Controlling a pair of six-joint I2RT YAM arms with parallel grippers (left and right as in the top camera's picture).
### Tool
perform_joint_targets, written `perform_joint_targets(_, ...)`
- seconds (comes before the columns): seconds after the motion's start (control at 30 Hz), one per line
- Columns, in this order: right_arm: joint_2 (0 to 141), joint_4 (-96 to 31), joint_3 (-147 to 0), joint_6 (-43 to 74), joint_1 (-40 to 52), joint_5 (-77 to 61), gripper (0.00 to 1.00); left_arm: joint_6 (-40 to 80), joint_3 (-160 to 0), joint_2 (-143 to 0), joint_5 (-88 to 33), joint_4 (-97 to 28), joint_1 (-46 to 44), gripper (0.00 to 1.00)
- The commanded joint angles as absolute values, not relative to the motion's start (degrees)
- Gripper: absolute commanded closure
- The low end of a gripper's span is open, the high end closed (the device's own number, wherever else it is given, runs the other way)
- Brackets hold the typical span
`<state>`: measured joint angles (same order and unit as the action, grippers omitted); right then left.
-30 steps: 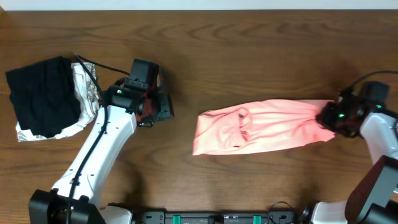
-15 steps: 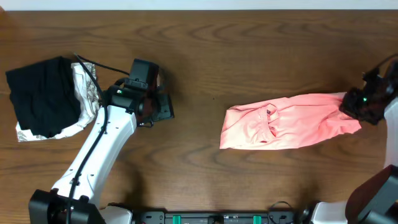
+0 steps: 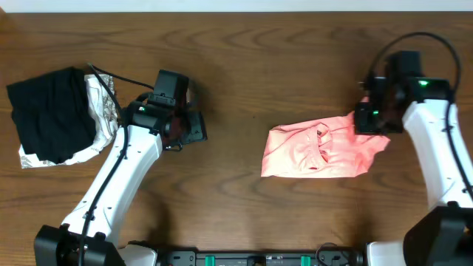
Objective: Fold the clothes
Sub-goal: 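Lift the right end with the right gripper and fold it leftward over the shirt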
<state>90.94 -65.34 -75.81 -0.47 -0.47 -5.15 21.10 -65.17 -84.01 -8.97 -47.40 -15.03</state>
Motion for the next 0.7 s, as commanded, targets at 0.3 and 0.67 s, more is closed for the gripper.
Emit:
perform_joint_targets(0.3, 91.07, -64.69, -76.95, 2.59, 16.05, 0.23, 0.99, 20.60, -63.64, -84.25, -8.34, -47.53, -14.81, 0.40)
perform_joint_targets(0.67, 91.07, -62.74, -76.95, 3.29, 22.52, 0.21, 0.99, 20.60, -63.05, -84.25, -8.34, -47.51, -14.81, 0.40)
